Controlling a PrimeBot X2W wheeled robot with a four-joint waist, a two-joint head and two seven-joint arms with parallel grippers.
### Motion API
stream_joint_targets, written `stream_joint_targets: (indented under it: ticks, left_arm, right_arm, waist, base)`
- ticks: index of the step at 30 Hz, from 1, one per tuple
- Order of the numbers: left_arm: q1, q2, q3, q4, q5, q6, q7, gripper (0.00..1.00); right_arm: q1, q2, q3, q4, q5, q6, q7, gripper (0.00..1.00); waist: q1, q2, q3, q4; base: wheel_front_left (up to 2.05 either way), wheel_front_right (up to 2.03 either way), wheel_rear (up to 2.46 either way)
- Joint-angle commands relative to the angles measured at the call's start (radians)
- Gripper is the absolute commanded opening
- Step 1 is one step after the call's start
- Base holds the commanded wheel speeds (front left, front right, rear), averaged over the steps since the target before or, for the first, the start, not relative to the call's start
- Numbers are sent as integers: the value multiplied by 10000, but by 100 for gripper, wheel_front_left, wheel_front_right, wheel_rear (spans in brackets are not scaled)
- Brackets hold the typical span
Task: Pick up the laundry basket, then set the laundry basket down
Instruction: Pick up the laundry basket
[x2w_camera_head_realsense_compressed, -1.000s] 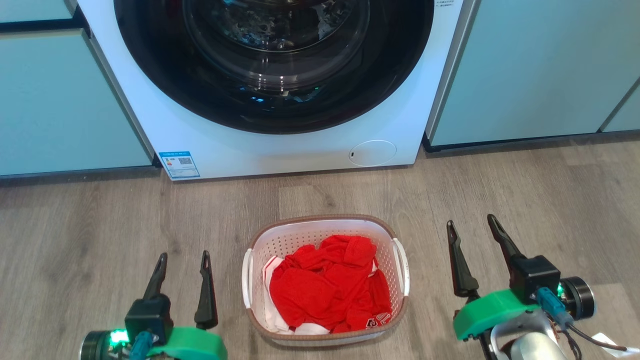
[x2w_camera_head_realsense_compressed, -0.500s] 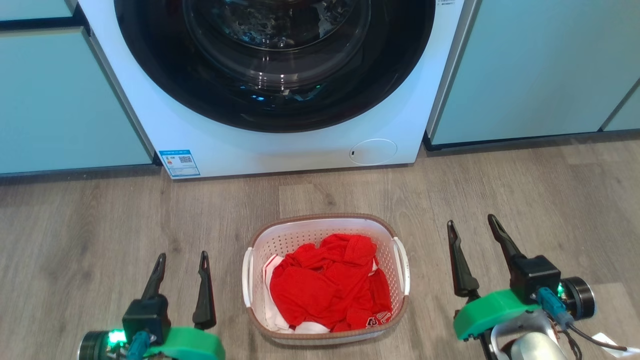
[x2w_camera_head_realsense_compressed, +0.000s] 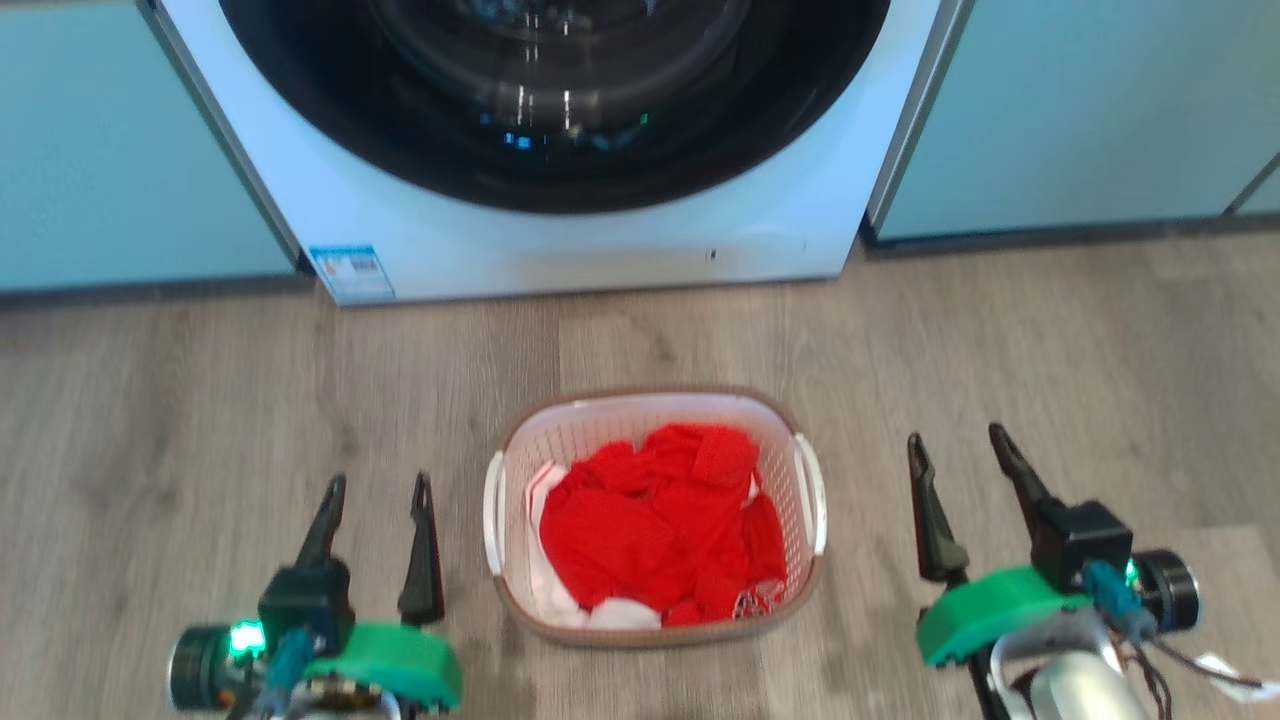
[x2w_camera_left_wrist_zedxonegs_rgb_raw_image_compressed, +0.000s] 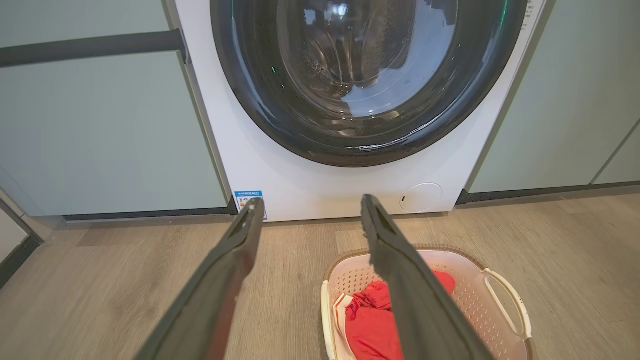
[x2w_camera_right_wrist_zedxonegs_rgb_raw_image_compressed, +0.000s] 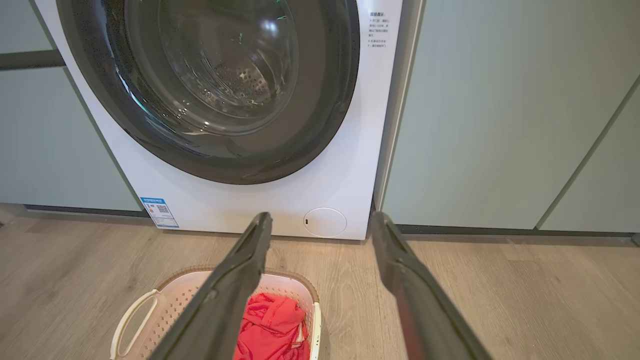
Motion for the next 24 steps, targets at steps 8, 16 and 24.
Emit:
stream_joint_targets:
  ticks: [8,16,24]
  left_arm:
    - [-2457,-67,-111,862,-248,-3,-97,100]
    - [-4111,-68,-298,1906,-686,28,-97,100]
    - [-5502,-68,-642,3119,-1174,19,-97,100]
  right_arm:
    - [-2053,-100,-241,510,-73,71,-120,100]
    - [-3401,-100,-574,1462,-502,71,-120,100]
    - [-4563,-100,-881,2581,-619,71,-120,100]
  waist:
    - [0,0,2617,313]
    - [0,0,4475,539]
    - [0,0,6068,703]
  base:
    - [0,0,0]
    - [0,0,0]
    - [0,0,0]
